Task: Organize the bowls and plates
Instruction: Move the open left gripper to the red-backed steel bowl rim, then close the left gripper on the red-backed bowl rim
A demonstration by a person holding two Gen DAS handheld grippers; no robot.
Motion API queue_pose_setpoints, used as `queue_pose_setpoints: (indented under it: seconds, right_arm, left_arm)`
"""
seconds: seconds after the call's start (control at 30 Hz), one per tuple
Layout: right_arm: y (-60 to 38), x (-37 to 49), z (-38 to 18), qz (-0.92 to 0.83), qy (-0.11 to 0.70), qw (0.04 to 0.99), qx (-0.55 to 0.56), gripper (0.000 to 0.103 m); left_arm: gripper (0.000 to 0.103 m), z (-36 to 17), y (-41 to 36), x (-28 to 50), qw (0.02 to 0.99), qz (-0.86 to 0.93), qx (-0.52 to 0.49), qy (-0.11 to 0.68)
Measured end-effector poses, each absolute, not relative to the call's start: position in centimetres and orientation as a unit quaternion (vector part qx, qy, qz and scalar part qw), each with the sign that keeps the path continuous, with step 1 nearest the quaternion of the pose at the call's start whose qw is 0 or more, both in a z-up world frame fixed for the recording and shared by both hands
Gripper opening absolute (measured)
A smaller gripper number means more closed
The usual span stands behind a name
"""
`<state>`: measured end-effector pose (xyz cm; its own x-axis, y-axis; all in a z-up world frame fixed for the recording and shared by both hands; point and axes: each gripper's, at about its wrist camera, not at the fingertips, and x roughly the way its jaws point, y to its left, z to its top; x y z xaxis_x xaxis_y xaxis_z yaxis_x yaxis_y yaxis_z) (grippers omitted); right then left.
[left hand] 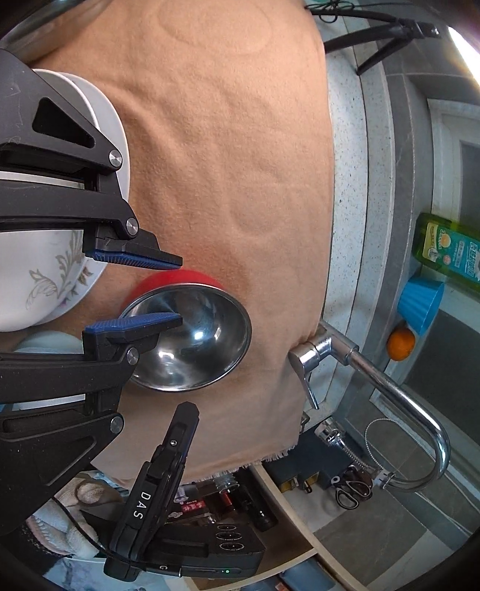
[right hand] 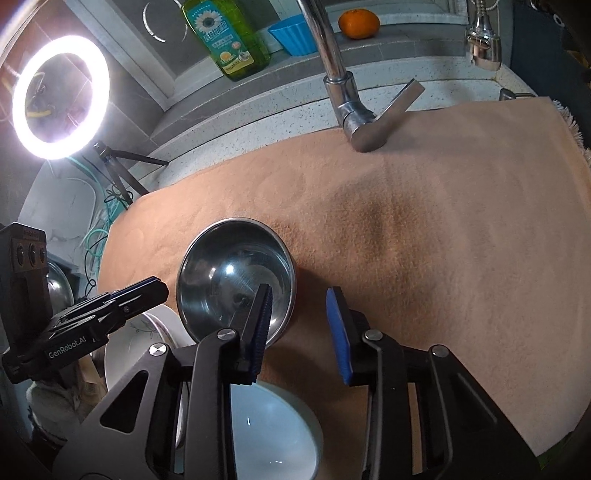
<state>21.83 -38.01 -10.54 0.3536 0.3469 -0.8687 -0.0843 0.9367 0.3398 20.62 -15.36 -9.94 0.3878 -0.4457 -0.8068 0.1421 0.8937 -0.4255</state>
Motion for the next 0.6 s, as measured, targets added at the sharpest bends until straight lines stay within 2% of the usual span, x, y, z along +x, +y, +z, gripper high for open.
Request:
queue_pose_setpoints:
  seconds: [0.1, 0.2, 0.33, 0.6]
  right_arm:
    - [-37.9, 22.2, -11.0, 0.138, 0.557, 0.810, 0.118, 0.028]
    - [-37.9, 22.5, -11.5, 0.139, 0.563, 0.807, 0.116, 0.028]
    - [-37.8, 22.9, -12.2, 0.144, 0.573, 0.798, 0.121, 0.023]
    - [-37.7, 23.5, -13.6, 0.146, 0.590, 0.783, 0.135, 0.015]
  left_arm:
    - [0.022, -10.4, -15.4, 20.9, 0.817, -0.177, -0.148, 0.528]
    - [0.017, -10.8, -15.6, 21.1, 0.813, -0.177, -0.148, 0.534]
    - [0.013, -11.2, -15.8, 21.4, 0.809, -0.178, -0.148, 0.540]
    - [0.011, -11.4, -16.1, 21.7, 0.805, -0.184, -0.147, 0.544]
